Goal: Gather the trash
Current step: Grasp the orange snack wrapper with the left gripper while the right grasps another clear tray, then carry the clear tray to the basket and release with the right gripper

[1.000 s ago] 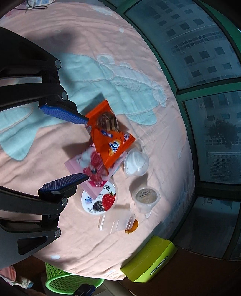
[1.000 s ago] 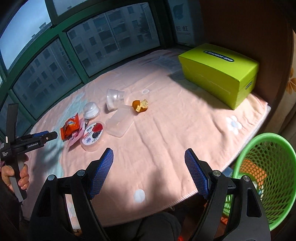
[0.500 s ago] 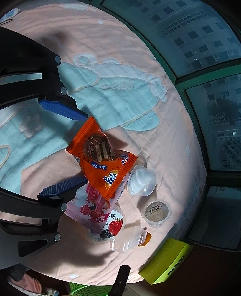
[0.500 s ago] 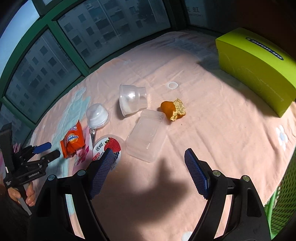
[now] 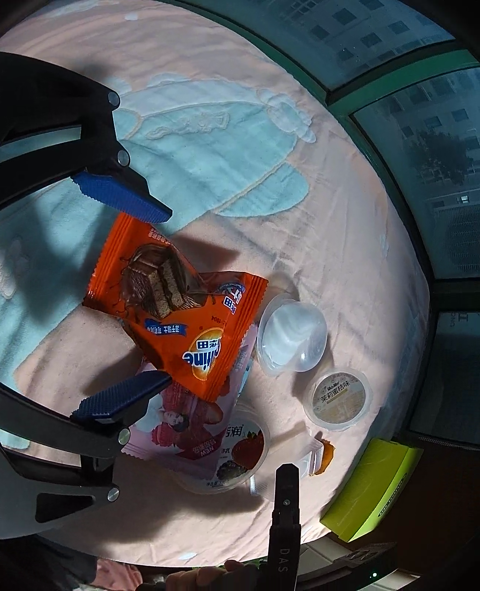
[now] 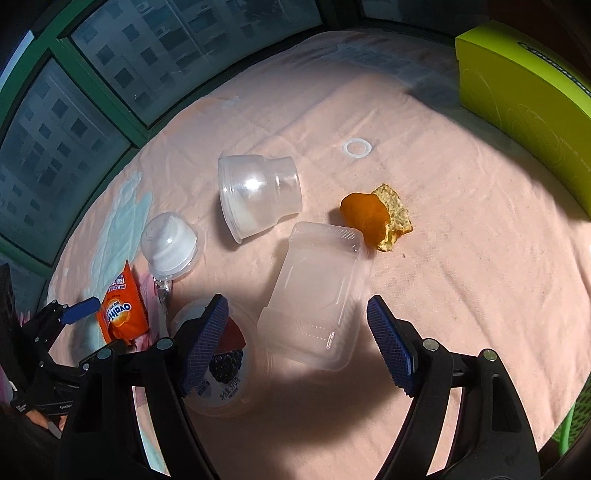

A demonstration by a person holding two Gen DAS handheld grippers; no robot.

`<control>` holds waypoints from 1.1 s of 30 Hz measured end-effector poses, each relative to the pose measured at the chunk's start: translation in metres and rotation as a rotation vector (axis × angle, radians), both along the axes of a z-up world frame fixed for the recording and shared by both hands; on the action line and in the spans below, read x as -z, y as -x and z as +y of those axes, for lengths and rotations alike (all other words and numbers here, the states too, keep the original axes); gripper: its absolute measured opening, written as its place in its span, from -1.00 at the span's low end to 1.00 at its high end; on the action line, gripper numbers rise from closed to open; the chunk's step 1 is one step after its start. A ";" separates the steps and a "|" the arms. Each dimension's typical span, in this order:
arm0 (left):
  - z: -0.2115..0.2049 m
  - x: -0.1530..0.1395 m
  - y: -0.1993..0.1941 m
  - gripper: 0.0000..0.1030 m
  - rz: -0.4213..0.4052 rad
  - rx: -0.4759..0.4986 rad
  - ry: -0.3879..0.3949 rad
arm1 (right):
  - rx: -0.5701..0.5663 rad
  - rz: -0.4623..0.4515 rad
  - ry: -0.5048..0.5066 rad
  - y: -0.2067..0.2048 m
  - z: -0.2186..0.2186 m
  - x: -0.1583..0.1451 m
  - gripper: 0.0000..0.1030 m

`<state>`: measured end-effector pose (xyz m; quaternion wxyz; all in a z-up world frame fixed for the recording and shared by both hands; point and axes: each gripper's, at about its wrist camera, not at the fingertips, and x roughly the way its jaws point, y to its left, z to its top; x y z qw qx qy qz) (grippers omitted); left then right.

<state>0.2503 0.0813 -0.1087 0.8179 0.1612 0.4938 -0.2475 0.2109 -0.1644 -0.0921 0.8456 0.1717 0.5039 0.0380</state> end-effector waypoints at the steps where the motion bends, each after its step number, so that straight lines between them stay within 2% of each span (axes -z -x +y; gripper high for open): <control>1: -0.001 0.001 0.000 0.54 0.001 0.014 0.003 | 0.006 0.005 0.001 -0.001 -0.001 0.001 0.50; 4: -0.004 0.001 -0.001 0.55 -0.004 0.056 0.005 | 0.018 0.017 0.006 -0.006 0.000 0.006 0.48; 14: -0.002 0.009 -0.012 0.55 0.027 0.071 0.013 | 0.043 0.030 0.098 -0.012 0.000 0.012 0.20; 20: -0.009 0.011 -0.013 0.57 0.016 0.090 -0.003 | 0.030 0.020 0.125 -0.009 0.003 0.012 0.19; 24: -0.012 0.012 -0.012 0.27 0.014 0.090 0.008 | 0.018 0.008 0.146 -0.009 0.006 0.012 0.16; 33: -0.006 0.000 -0.002 -0.12 -0.018 0.038 0.032 | 0.007 -0.020 0.121 0.006 -0.003 0.005 0.14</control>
